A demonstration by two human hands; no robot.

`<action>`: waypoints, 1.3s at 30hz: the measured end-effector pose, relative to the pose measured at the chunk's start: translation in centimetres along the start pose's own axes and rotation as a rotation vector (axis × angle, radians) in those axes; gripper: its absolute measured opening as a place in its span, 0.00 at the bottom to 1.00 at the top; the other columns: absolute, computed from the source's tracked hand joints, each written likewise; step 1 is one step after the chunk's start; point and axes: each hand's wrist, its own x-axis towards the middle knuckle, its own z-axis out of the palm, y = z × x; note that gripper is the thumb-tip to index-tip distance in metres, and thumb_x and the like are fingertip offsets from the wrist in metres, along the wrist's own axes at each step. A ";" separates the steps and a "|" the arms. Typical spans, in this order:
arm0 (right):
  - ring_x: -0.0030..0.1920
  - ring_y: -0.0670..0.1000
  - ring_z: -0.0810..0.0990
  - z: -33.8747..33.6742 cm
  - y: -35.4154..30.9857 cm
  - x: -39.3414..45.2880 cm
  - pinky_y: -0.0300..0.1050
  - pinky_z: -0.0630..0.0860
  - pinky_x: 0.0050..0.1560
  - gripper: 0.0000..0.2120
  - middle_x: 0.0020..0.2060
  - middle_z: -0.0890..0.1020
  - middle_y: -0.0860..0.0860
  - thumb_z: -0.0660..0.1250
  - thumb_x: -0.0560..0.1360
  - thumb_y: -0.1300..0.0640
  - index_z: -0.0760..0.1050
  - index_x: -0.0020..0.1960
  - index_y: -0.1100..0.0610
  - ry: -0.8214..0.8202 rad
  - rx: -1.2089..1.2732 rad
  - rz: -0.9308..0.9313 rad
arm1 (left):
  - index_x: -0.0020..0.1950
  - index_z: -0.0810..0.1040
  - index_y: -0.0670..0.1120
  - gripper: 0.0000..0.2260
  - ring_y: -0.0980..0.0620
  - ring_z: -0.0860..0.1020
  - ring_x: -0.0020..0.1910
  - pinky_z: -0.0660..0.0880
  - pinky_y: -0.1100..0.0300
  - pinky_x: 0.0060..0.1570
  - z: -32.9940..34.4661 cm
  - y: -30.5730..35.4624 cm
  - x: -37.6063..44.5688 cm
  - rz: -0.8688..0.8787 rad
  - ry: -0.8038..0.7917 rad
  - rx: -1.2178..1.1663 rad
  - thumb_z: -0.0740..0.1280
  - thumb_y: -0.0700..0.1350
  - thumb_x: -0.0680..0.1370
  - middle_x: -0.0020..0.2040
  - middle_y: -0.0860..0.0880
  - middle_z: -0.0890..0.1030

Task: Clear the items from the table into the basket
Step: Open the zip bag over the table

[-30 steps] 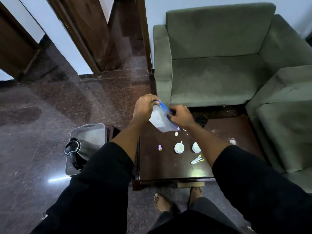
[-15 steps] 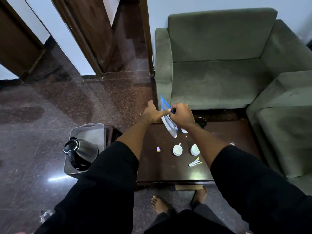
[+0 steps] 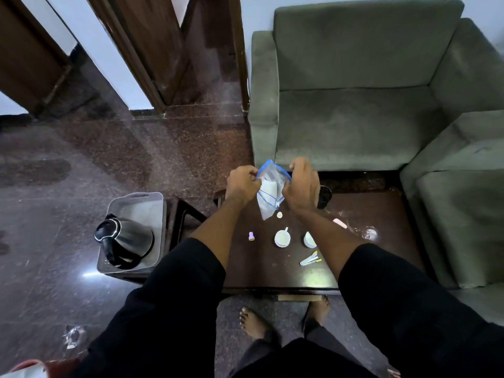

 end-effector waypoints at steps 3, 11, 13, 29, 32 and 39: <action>0.37 0.60 0.76 0.9 -0.3 -0.3 0.51 0.64 0.38 0.05 0.37 0.75 0.56 0.64 0.68 0.66 0.75 0.41 0.58 0.065 -0.089 -0.486 | 0.46 0.85 0.50 0.05 0.49 0.83 0.42 0.78 0.57 0.46 0.8 0.7 -0.4 0.013 0.025 0.010 0.72 0.44 0.72 0.36 0.54 0.83; 0.57 0.64 0.82 0.9 0.3 -1.2 0.53 0.77 0.51 0.13 0.55 0.83 0.61 0.65 0.74 0.67 0.80 0.56 0.61 -0.576 -0.218 -0.126 | 0.49 0.88 0.52 0.08 0.50 0.83 0.45 0.78 0.58 0.47 2.1 1.8 -1.0 0.011 0.048 0.021 0.73 0.41 0.73 0.42 0.53 0.86; 0.53 0.64 0.83 0.8 0.4 -0.9 0.52 0.78 0.48 0.11 0.50 0.84 0.61 0.64 0.73 0.66 0.82 0.52 0.58 -0.539 -0.155 -0.049 | 0.48 0.87 0.53 0.08 0.51 0.83 0.45 0.79 0.57 0.48 2.4 1.9 -1.0 0.015 0.034 0.031 0.73 0.42 0.72 0.42 0.54 0.86; 0.63 0.59 0.80 2.7 3.2 0.4 0.48 0.76 0.54 0.16 0.62 0.80 0.59 0.67 0.78 0.64 0.76 0.65 0.62 -0.627 -0.084 0.108 | 0.48 0.87 0.52 0.10 0.50 0.83 0.45 0.78 0.58 0.47 4.0 3.0 -1.7 0.035 0.020 0.116 0.71 0.41 0.72 0.44 0.54 0.85; 0.63 0.60 0.80 2.3 3.3 0.7 0.50 0.75 0.56 0.17 0.62 0.80 0.60 0.70 0.78 0.61 0.75 0.65 0.64 -0.654 -0.136 -0.007 | 0.48 0.87 0.53 0.08 0.52 0.82 0.42 0.80 0.56 0.48 4.1 3.9 -1.4 0.103 -0.022 0.105 0.74 0.43 0.72 0.41 0.57 0.84; 0.62 0.60 0.82 2.5 4.3 1.2 0.49 0.77 0.57 0.15 0.60 0.83 0.60 0.66 0.76 0.67 0.78 0.63 0.62 -0.633 -0.224 0.003 | 0.45 0.88 0.52 0.06 0.64 0.76 0.31 0.78 0.60 0.44 4.4 4.3 -1.1 0.198 0.001 0.054 0.76 0.44 0.71 0.33 0.62 0.79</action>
